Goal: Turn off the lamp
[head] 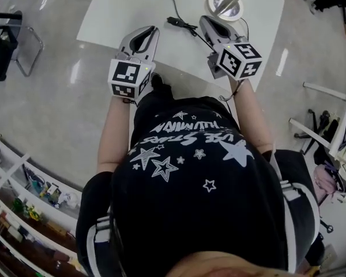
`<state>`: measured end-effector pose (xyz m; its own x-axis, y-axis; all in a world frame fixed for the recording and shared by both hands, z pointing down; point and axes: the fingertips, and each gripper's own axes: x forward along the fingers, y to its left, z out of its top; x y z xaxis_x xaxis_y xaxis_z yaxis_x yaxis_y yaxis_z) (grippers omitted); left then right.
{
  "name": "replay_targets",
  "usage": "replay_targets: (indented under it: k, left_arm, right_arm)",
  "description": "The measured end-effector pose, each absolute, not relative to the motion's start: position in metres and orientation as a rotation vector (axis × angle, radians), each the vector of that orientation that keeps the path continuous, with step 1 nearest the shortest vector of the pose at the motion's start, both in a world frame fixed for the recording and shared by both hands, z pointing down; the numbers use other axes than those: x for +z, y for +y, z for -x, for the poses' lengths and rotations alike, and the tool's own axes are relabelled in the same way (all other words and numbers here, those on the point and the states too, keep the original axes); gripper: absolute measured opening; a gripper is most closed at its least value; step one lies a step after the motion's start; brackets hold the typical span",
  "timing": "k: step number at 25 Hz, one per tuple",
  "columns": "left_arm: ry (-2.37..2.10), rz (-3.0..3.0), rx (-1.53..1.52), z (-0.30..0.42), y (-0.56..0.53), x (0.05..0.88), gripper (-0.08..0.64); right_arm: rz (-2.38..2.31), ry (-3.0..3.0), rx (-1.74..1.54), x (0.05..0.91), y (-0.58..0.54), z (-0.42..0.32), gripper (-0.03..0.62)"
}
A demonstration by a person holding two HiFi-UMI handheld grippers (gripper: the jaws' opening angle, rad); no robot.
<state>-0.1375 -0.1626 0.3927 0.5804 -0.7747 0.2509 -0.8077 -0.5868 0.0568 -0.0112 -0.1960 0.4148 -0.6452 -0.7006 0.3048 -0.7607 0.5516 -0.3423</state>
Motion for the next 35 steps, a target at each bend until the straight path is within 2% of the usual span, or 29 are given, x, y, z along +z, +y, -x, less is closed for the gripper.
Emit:
replay_targets:
  k: [6,18,32,35]
  left_arm:
    - [-1.065,-2.722,0.391,0.146,-0.201,0.417,0.012]
    - [-0.461,-2.946,0.652,0.112,-0.22,0.469,0.012]
    - [-0.319,-3.044,0.737,0.103,-0.213,0.486,0.015]
    - [-0.308,-3.066,0.779,0.106,-0.217,0.493,0.069]
  right_arm:
    - [-1.469,-2.523,0.736,0.425,-0.221,0.023,0.006]
    - [-1.877,-2.261,0.827,0.449,-0.215,-0.013,0.006]
    - [-1.933,-2.228,0.897,0.466,-0.192,-0.002,0.006]
    - [-1.92,-2.222,0.913,0.47,-0.193,0.002,0.005]
